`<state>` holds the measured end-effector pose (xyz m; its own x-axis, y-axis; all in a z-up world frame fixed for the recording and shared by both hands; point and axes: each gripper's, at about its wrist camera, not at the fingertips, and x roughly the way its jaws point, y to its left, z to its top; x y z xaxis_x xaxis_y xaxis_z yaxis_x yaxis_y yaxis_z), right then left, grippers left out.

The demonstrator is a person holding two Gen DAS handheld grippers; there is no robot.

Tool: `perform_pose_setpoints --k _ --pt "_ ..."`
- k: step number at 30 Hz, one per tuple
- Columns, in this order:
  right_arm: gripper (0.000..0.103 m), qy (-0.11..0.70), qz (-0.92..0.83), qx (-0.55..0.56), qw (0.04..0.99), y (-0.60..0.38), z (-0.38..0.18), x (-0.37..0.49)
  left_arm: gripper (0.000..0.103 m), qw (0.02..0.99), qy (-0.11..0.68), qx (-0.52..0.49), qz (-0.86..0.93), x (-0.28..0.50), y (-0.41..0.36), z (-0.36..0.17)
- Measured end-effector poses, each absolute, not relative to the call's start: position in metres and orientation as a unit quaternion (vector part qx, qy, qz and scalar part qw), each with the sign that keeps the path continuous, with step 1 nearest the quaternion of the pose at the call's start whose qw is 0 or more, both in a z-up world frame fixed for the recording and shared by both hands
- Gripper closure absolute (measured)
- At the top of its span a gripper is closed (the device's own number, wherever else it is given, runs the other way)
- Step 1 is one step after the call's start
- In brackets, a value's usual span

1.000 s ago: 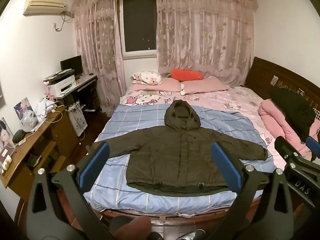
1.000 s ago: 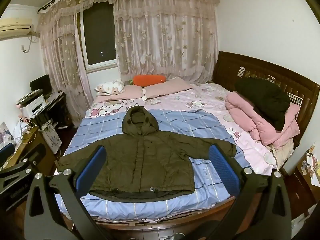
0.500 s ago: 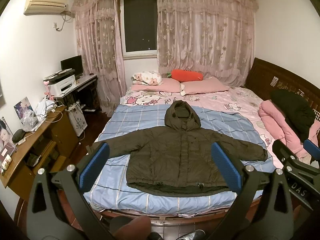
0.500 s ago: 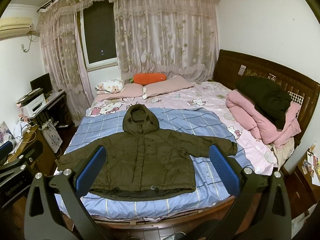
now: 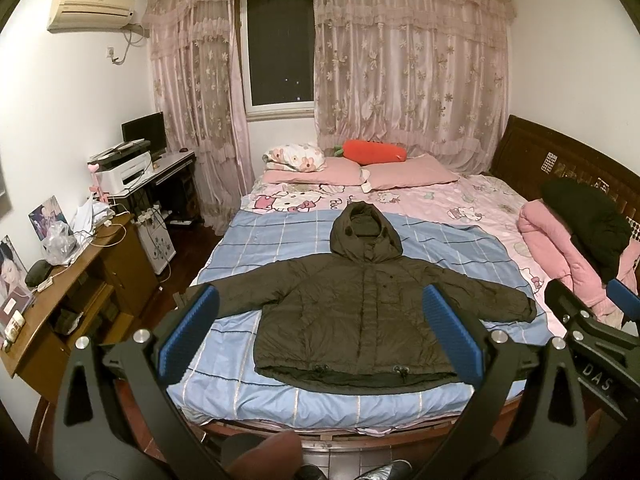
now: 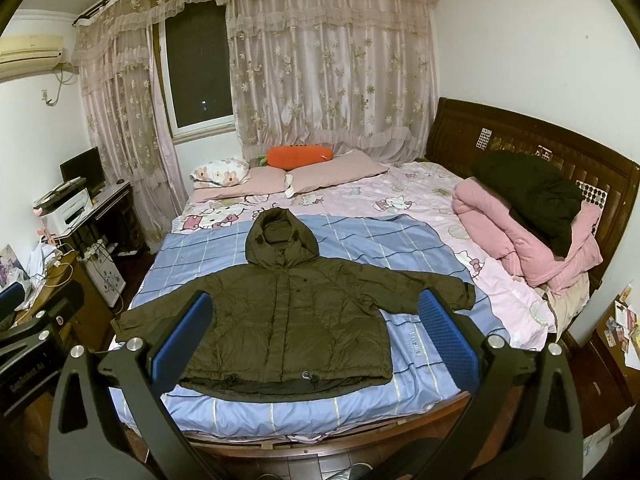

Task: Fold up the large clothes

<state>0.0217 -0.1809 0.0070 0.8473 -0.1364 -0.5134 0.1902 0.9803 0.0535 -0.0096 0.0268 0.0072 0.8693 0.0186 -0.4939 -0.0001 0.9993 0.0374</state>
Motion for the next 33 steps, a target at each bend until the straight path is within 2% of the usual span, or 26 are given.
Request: perform_pose_setpoints --k 33 --pt "0.001 0.268 -0.085 0.052 0.958 -0.1828 -0.0002 0.0248 0.002 0.966 0.258 0.020 0.002 -0.0087 0.0284 0.0055"
